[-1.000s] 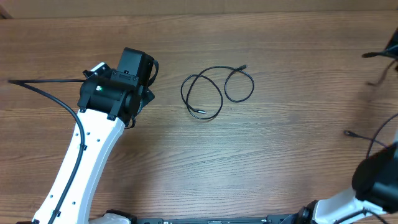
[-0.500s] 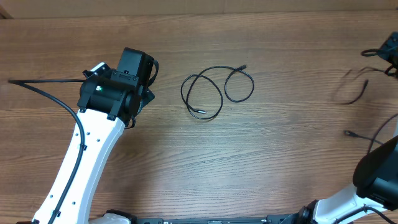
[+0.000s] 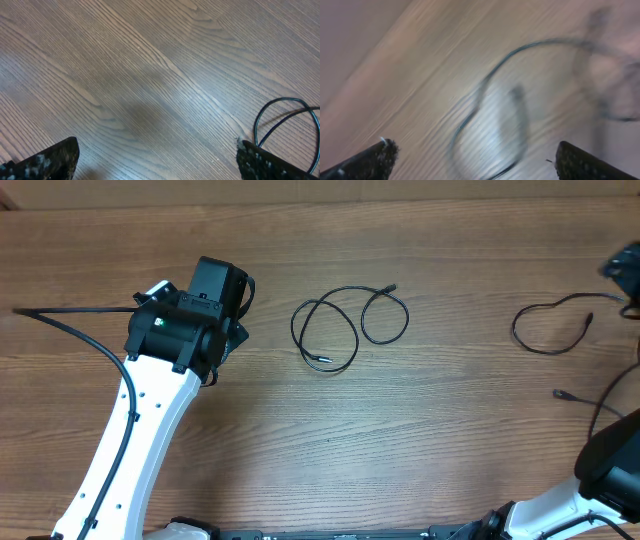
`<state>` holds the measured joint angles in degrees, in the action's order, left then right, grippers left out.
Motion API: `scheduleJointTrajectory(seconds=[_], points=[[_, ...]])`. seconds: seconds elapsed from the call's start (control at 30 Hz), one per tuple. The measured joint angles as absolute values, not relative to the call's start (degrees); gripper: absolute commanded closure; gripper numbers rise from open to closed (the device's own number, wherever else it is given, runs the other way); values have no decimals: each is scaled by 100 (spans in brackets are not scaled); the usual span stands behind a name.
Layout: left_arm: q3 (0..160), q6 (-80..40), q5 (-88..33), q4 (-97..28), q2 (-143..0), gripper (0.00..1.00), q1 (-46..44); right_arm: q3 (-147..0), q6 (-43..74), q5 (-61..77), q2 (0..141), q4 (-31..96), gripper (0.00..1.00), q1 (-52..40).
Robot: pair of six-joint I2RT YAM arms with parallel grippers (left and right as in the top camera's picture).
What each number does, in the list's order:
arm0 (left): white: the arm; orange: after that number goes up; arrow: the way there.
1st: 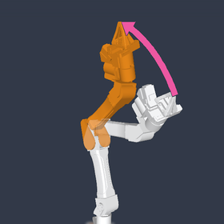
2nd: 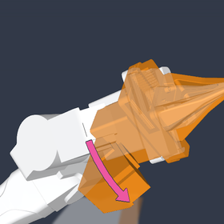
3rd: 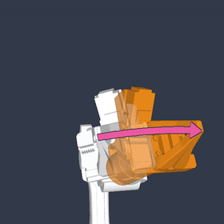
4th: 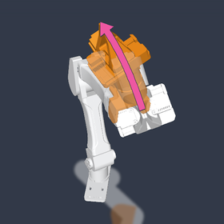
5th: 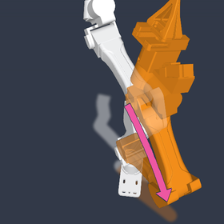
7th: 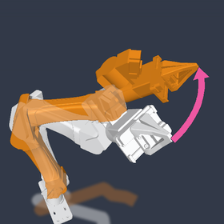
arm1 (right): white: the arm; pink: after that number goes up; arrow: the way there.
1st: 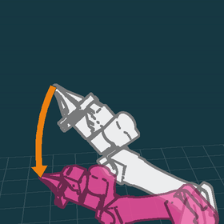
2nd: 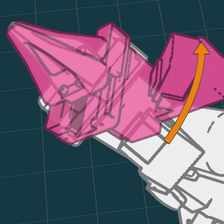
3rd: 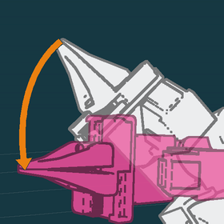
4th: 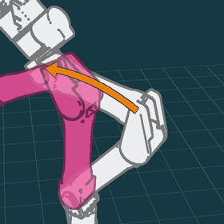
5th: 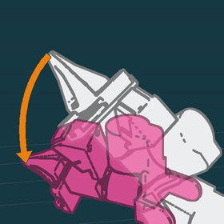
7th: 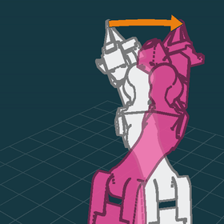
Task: Untangle cables
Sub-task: 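Release the cable at right and return the right gripper to center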
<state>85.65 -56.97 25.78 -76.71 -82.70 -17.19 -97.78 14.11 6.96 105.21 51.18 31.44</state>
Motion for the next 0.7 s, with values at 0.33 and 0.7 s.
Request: scheduleJointTrajectory(seconds=[0.33, 0.7], points=[[8565, -5697, 2578, -7669, -8270, 0, -1719, -9105, 36, 2709, 10521, 5295, 0, 1660], [8565, -5697, 2578, -7671, -8270, 0, -1719, -7559, -152, 2849, 10521, 3966, 0, -432]])
